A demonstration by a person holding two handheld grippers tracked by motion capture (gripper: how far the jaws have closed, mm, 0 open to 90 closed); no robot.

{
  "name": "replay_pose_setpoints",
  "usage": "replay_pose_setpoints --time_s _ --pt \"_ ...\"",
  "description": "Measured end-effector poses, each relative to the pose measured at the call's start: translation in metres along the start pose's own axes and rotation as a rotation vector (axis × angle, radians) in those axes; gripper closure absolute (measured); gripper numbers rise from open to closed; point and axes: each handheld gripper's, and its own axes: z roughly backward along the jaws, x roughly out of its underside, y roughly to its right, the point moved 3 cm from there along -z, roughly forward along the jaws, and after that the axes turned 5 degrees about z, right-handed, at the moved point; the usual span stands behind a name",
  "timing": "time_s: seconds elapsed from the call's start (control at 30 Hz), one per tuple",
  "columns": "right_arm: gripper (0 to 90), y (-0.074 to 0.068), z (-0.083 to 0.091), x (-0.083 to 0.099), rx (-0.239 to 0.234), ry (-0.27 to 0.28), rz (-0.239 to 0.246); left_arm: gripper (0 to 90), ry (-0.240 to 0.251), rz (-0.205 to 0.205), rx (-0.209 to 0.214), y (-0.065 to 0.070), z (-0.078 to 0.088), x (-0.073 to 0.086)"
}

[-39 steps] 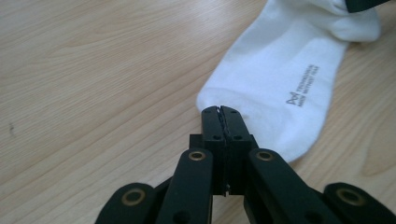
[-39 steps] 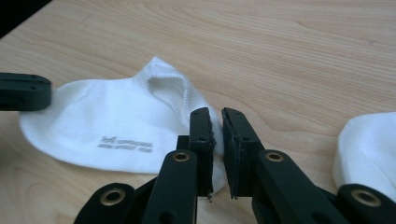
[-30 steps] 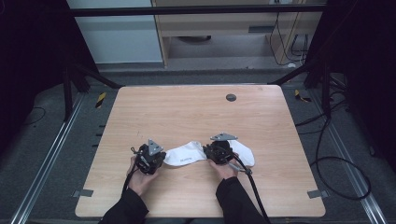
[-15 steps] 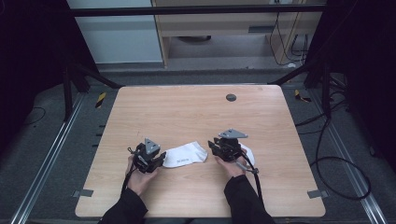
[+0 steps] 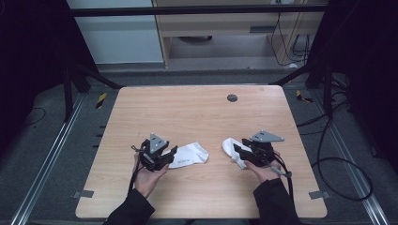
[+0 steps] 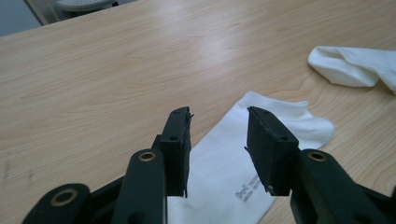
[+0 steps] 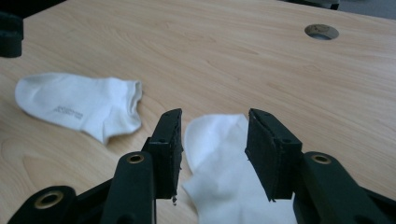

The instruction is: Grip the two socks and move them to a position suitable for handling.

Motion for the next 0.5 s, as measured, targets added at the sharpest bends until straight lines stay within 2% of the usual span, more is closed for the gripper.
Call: replay_pose_setpoints --time_s 0.23,0.4,0.5 --pt "60.6 0.014 0.014 0.027 -0.005 -0.035 0.020 63.1 0.006 -0.004 0.039 0.033 -0.023 -0.011" --pt "63.3 0.015 0.012 0.037 -0.023 -0.068 0.023 64.1 0.013 -0.014 0.070 0.060 -0.040 -0.023" --pt "64.4 0.013 0.008 0.042 -0.025 -0.094 0.039 65.8 0.021 -0.026 0.074 0.074 -0.049 -0.026"
